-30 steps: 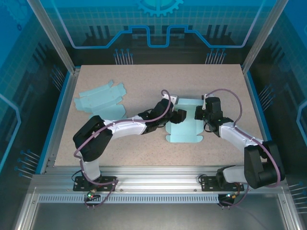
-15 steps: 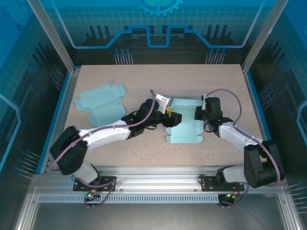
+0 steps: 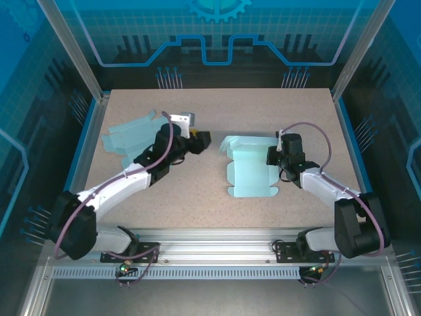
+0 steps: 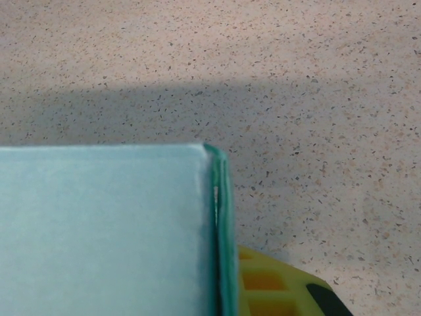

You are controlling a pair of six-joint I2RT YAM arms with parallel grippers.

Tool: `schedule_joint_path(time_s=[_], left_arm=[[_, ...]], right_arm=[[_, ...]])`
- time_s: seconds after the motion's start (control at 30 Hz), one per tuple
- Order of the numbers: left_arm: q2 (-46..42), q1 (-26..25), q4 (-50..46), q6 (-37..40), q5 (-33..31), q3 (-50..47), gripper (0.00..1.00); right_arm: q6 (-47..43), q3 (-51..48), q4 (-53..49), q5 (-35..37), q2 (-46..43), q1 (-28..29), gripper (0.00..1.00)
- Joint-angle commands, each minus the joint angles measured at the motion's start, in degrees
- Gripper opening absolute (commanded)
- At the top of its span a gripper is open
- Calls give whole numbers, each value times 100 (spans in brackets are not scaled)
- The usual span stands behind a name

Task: Fold the paper box

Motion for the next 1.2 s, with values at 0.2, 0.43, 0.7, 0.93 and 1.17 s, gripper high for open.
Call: schedule_joint_path(time_s=[0.2,0.43,0.7,0.93,1.17], left_arm=[[1591,356,863,-144,571,279,56],[2103,276,1195,8,1390,242,56],[1973,-189,1157,787,1684,95,56],[1627,-447,1114,1107,1585,-199,57],[1517,-603,1050,1407,1603,-355,57]], right_arm=[[-74,181,-45,-144,77,43,0],[-74,234,-92,-109,151,43,0],[-64,297,-120,-123,238,43,0],[-57,336,-122,-140,295,44,0],[-57,329,-118,-141,285,43,0]])
